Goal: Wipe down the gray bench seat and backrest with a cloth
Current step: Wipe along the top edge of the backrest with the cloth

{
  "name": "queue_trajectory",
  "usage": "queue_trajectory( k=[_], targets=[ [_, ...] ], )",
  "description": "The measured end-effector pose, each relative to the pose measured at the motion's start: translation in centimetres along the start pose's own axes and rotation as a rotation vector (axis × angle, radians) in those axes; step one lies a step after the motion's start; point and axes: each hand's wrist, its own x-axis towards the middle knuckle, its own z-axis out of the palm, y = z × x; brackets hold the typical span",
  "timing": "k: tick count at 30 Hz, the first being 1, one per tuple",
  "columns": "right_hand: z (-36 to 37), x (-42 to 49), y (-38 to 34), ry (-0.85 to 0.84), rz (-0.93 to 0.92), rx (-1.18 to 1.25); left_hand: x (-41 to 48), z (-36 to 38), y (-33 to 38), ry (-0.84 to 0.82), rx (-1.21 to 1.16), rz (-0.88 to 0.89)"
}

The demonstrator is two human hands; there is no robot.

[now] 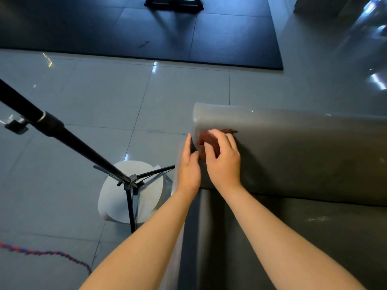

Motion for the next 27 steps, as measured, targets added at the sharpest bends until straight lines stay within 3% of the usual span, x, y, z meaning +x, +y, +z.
queue_trajectory(
  k=[4, 13, 24, 27],
  targets=[
    [0.5, 3.3, -2.5, 0.092, -0.094, -0.008, 0.5, -0.2, 0.2, 0.024, 0.041, 0.005],
    [1.6, 2.4, -0.9, 0.035, -0.133, -0.115, 0.1, 0.2, 0.5, -0.011, -0.044, -0.021],
    [3.0, -1.6, 1.7, -0.155, 0.425, 0.111, -1.8, -1.6, -3.1, -0.053, 0.079, -0.148],
    [2.2, -3.3, 2.8, -0.090, 0.632, 0.203, -2.5, -1.3, -3.6, -0.083, 0.140, -0.182]
  ],
)
